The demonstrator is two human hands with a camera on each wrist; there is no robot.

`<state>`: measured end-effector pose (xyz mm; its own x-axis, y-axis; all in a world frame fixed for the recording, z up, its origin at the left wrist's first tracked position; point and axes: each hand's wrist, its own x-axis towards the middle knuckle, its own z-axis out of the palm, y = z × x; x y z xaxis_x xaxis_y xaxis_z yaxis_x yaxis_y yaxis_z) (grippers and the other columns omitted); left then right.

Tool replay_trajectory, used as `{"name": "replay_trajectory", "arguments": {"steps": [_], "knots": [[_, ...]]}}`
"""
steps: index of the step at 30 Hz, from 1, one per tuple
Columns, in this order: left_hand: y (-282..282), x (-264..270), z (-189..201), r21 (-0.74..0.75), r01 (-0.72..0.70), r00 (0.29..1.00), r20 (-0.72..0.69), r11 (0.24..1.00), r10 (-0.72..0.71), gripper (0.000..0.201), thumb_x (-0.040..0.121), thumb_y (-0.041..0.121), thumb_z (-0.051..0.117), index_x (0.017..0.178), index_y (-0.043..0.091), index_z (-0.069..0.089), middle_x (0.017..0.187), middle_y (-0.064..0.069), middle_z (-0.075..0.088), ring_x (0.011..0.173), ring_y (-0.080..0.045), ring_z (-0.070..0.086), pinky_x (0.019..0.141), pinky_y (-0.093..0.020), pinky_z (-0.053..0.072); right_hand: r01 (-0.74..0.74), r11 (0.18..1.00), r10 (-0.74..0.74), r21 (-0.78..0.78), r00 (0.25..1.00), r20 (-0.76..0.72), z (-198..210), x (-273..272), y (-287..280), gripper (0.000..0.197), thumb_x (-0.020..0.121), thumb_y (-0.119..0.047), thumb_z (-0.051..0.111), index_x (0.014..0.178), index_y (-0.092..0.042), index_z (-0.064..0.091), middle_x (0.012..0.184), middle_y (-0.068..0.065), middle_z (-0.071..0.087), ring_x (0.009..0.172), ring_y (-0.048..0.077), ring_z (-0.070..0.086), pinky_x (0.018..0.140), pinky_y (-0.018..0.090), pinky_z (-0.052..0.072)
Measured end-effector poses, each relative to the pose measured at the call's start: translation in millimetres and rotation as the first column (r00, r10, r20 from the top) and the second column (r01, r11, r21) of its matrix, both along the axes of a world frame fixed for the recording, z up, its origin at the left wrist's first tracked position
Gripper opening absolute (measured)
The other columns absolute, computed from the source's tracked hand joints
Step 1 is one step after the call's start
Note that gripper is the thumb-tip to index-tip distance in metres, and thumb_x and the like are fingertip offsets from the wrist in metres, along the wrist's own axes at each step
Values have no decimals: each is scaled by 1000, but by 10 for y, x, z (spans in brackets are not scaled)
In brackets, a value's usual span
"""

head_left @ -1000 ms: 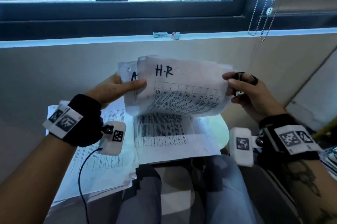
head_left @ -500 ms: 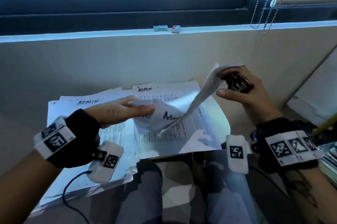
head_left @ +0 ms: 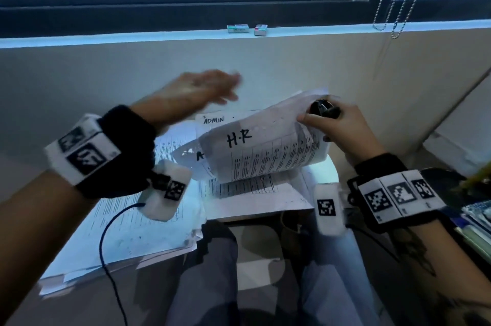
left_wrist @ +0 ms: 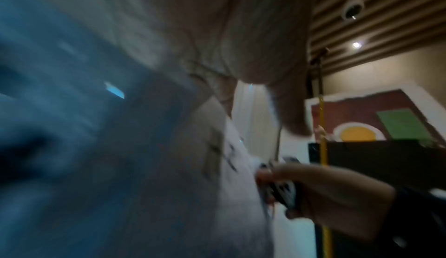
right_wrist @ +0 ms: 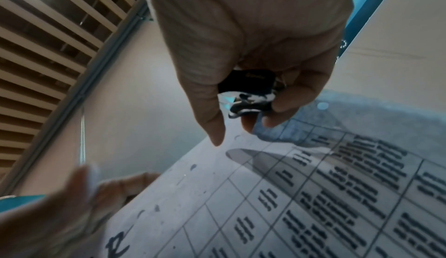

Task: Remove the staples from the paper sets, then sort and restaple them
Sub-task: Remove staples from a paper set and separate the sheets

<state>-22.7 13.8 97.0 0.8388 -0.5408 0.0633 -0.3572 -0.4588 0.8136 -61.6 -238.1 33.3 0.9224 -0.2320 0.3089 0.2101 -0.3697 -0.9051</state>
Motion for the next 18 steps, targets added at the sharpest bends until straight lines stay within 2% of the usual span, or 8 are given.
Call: {"name": "replay_trajectory", "arguments": {"steps": [3,6,8,10,12,13,15,18], "knots": [[-396,-93,-114,235,67,996,44,970,-79,47,67,51,74,103,22,65,102,3,70,92,-12,65,87,-30,51,-6,999,6,44,1000,-3,-12,18,99,40,67,-23,77,91,5,61,81,8,57,66,17,53,48,14,41],[-552,-33,-278,236,67,995,59,969,-84,15,81,18,70,91,8,64,93,-12,67,81,-15,58,78,-29,48,-8,996,11,84,999,-37,-62,40,145,35,75,-20,75,93,4,57,89,17,57,69,19,56,47,16,43],[-527,9,-349,165,45,998,27,985,-50,14,77,16,74,84,10,63,82,-8,63,73,-13,55,69,-25,44,22,993,-20,117,1000,-21,-109,25,156,31,74,-29,74,87,-8,58,103,22,55,75,20,58,53,18,48],[-473,26,-420,53,-1,1000,-28,999,3,15,73,16,76,78,13,63,75,-5,63,64,-13,55,65,-25,45,202,978,-206,58,974,92,-144,-64,181,33,71,-35,74,82,-14,51,108,13,46,84,17,54,70,15,48],[-401,20,-479,-26,-37,997,-75,999,35,20,74,17,76,79,3,63,74,-9,62,63,-17,55,64,-27,44,415,909,-397,-38,890,222,-149,-264,301,33,78,-29,73,85,-14,44,97,3,46,78,11,47,68,4,36],[-366,11,-508,-59,-37,993,-110,998,30,28,75,20,74,84,-4,62,76,-13,61,66,-18,55,65,-29,43,419,905,-395,-73,892,221,-175,-353,370,35,79,-31,72,87,-15,42,87,-1,49,74,11,47,64,8,36],[-316,-5,-590,-125,-20,977,-214,992,-8,38,76,25,71,90,-8,60,78,-16,59,67,-20,55,64,-29,43,263,960,-256,-98,964,76,-222,-515,514,43,78,-36,72,94,-16,38,80,-14,50,74,10,53,67,20,41],[-284,-11,-732,-203,-23,930,-364,979,-53,23,81,27,67,84,4,66,76,-11,65,67,-21,60,58,-25,51,-37,996,48,83,990,-130,-329,-580,657,43,83,-20,66,103,-16,29,93,-16,46,84,-10,52,67,6,41]]}}
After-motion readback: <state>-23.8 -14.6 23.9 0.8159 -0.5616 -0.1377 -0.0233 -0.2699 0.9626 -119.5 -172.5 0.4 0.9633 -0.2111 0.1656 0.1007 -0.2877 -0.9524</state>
